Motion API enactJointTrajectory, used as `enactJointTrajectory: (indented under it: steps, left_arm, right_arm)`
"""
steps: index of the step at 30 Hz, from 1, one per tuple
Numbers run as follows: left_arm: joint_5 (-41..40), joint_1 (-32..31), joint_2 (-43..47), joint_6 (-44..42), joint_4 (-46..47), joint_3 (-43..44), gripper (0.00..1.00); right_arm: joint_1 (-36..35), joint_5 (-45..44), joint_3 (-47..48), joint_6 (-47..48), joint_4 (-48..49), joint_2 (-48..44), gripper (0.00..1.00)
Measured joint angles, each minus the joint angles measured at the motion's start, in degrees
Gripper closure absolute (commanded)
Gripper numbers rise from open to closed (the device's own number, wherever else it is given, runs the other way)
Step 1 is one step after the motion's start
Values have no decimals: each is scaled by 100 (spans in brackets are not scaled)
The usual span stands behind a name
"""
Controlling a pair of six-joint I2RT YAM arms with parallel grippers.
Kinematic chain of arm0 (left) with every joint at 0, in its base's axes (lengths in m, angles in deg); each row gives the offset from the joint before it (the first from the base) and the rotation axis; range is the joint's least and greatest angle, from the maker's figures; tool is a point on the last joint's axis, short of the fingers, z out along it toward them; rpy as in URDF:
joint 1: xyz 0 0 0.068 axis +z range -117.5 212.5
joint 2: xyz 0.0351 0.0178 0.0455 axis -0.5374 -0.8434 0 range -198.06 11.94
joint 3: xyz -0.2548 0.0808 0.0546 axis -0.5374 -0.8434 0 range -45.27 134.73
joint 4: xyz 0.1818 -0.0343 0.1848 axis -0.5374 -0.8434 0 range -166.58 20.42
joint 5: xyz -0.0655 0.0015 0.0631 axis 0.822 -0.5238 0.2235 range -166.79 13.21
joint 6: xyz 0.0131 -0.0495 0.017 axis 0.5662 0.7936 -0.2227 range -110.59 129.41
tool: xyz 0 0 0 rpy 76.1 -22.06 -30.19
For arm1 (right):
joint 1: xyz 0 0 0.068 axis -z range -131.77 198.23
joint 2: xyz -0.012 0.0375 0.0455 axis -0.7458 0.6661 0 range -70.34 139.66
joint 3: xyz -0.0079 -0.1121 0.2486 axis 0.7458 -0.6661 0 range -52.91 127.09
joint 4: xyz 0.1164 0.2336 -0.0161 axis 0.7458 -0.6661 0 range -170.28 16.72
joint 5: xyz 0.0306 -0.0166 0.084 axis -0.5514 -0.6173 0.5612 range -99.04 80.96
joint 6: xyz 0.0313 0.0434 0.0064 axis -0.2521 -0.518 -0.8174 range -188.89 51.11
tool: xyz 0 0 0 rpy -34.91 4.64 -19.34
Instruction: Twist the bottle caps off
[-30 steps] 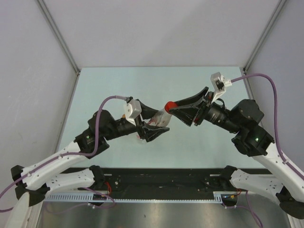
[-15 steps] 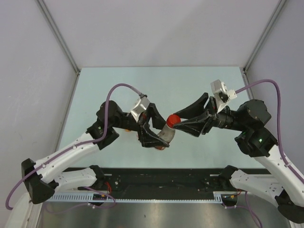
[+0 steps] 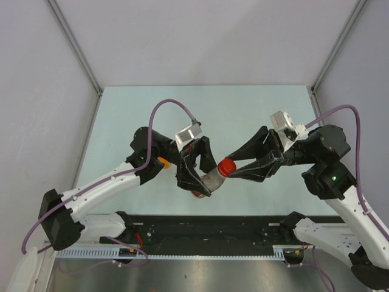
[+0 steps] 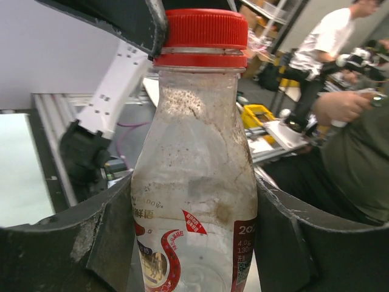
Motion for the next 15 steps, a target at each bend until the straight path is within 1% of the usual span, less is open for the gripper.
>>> enactJointTrajectory:
  steps: [4, 9, 11, 15]
  left_arm:
    - [310, 0, -278, 931, 1038, 0, 100]
    - [629, 0, -728, 2293, 2468, 0, 100]
    - [739, 0, -885, 2787, 2852, 20, 100]
    - [918, 0, -1054, 3394, 3259, 92, 100]
  right_arm:
    - [13, 313, 0, 195, 90, -2, 100]
    - [26, 616, 0, 470, 57, -9, 100]
    - [37, 688, 0, 546, -26, -13, 100]
    - [52, 750, 0, 667, -181, -39, 100]
